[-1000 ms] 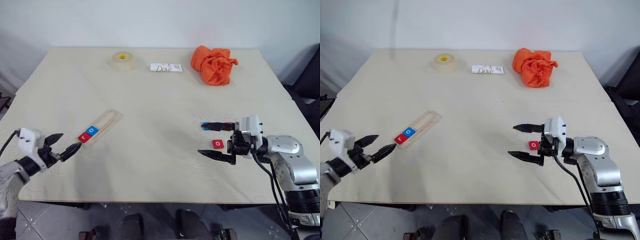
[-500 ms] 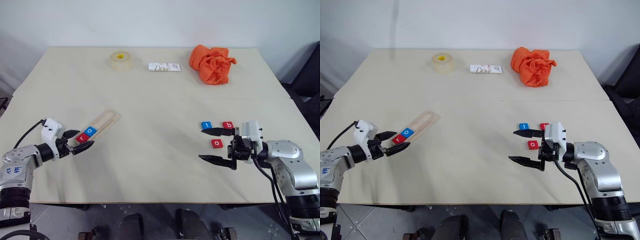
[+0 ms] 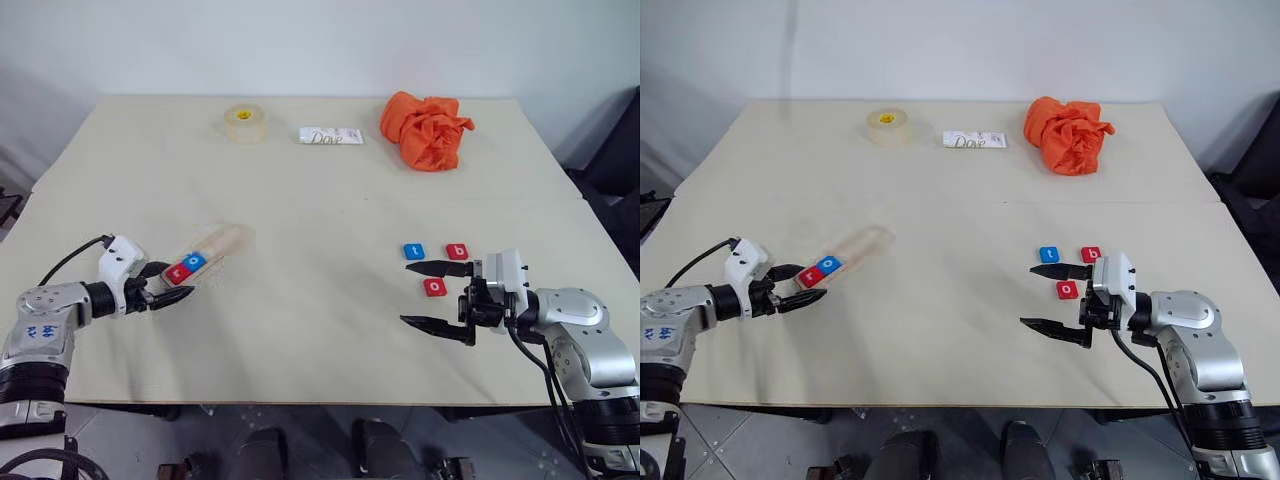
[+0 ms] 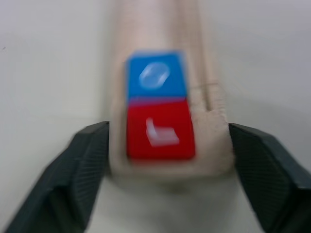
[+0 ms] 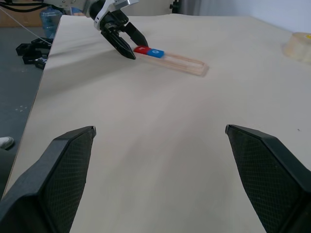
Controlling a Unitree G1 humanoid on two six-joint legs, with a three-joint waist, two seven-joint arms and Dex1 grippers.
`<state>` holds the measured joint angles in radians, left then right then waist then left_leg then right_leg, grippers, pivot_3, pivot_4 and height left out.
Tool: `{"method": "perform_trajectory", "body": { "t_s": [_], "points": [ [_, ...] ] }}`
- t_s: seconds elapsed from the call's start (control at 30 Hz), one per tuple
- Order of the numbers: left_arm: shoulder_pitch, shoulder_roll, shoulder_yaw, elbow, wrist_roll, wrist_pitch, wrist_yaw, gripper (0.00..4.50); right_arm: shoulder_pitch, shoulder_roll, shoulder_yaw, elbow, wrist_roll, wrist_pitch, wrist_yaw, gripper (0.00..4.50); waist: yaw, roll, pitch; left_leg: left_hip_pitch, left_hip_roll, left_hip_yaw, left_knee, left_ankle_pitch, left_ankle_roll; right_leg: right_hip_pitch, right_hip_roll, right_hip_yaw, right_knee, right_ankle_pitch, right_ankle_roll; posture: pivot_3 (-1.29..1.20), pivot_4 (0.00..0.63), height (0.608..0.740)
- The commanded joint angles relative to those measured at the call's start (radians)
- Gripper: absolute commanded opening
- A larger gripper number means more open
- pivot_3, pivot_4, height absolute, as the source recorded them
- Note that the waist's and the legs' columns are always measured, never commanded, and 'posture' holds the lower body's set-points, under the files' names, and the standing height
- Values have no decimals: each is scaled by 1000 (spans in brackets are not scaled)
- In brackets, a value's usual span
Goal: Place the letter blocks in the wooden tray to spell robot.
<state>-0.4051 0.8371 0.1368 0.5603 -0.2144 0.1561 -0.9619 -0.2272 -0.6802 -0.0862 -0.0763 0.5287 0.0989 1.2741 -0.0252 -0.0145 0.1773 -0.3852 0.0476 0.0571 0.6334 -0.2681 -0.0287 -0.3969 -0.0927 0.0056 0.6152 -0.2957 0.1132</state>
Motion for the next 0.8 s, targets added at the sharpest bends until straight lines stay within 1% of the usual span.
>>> {"method": "perform_trajectory", "body": {
  "t_s": [0.03,0.17,0.23,0.33,0.4,0.5,0.6,0.8],
  "points": [
    [15,7,-37,53,67,4,27,3395,4,-10,-29,-6,2,-33,8,4500,-1,0,0,0,0,0,0,0,0,0,0,0,1,0,0,0,150,740],
    [14,0,-33,49,60,11,29,3395,7,-12,-30,5,-1,-50,8,4500,-1,0,0,2,0,0,0,2,0,0,0,0,4,0,0,0,150,740],
    [29,-6,-32,15,40,21,3,3395,10,-13,-31,12,-2,-59,10,4500,-1,0,0,3,0,0,0,3,0,0,0,1,5,0,0,0,150,740],
    [40,-24,-19,-64,-1,19,-27,3395,12,-15,-33,24,-3,-70,13,4500,-1,0,0,3,0,0,0,3,0,0,0,1,5,0,0,0,150,740],
    [45,-31,-17,-151,-33,49,-52,3395,14,-19,-34,34,-4,-79,18,4500,0,0,0,2,0,0,0,3,0,0,-1,1,4,0,0,0,150,740],
    [60,-37,-24,-259,-52,48,-86,3395,13,-24,-36,45,-4,-87,27,4500,4,0,0,-1,-1,-1,0,3,0,-1,-1,0,3,0,0,0,150,740],
    [29,-57,-68,-351,-59,72,-114,3395,9,-37,-41,64,-8,-104,46,4500,6,-2,1,-2,-1,-1,0,3,0,-1,-1,0,2,0,0,0,150,740],
    [-39,-100,-176,-438,-27,81,-160,3395,16,-62,-58,71,-19,-111,40,4500,7,-2,1,-2,-1,-1,0,3,0,-1,0,0,2,0,0,0,150,740]
  ]
}}
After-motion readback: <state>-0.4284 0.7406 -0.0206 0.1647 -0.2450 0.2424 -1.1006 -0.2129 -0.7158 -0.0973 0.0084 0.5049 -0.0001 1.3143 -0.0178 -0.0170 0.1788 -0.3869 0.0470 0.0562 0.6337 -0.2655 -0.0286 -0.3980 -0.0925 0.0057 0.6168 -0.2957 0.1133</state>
